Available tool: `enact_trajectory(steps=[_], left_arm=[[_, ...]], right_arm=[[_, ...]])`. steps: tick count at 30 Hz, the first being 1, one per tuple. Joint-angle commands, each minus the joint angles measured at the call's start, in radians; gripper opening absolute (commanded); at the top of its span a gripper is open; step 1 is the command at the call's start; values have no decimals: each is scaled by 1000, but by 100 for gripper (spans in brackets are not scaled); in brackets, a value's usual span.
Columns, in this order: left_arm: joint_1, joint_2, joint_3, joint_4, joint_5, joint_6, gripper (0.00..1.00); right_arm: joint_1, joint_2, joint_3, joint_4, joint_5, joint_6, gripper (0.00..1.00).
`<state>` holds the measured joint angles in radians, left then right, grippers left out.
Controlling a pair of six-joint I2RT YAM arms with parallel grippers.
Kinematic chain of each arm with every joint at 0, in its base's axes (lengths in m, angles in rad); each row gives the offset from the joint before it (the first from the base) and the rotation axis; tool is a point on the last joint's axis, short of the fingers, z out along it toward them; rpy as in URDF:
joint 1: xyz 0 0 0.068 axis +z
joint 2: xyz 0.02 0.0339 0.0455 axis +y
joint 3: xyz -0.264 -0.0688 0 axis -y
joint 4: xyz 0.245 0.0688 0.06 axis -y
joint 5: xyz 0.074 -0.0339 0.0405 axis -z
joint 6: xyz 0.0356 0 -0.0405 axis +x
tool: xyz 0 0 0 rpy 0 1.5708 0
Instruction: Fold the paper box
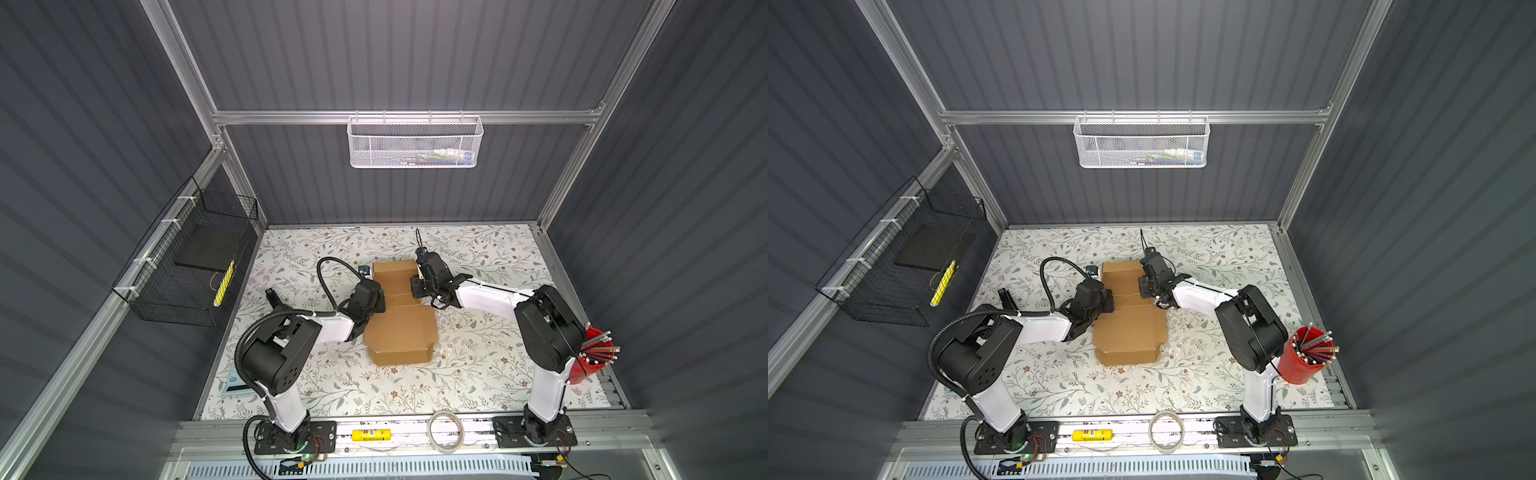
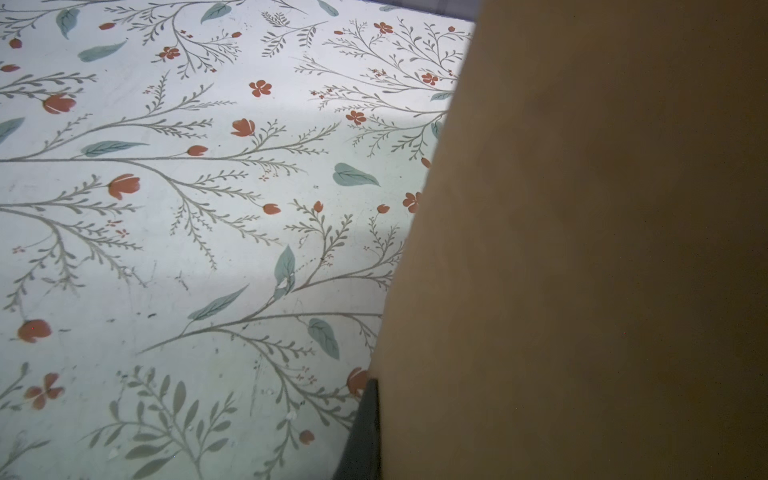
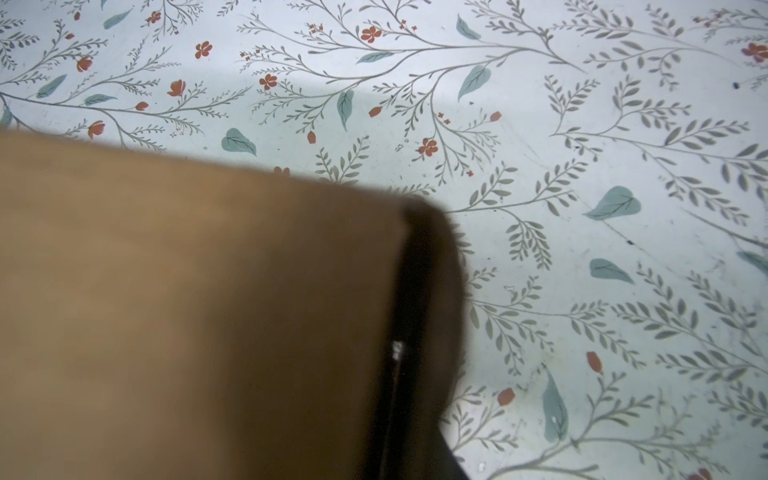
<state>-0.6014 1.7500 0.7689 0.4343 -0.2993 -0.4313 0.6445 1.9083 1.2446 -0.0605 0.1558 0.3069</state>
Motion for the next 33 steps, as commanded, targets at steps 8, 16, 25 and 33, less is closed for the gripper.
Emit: enact_trajectory(steps=[8, 16, 25, 33], left_arm=[[-9, 45, 0, -99, 66, -1, 0], [-9, 41, 1, -102, 62, 2, 0], [-9, 40, 2, -108, 58, -1, 0], [-9, 24, 10, -126, 49, -3, 0]], right_arm=[[13, 44, 32, -37, 25, -8, 22], [15, 52, 35, -47, 32, -8, 19], [20, 64, 54, -65, 30, -12, 13], [27, 72, 58, -74, 37, -20, 10]])
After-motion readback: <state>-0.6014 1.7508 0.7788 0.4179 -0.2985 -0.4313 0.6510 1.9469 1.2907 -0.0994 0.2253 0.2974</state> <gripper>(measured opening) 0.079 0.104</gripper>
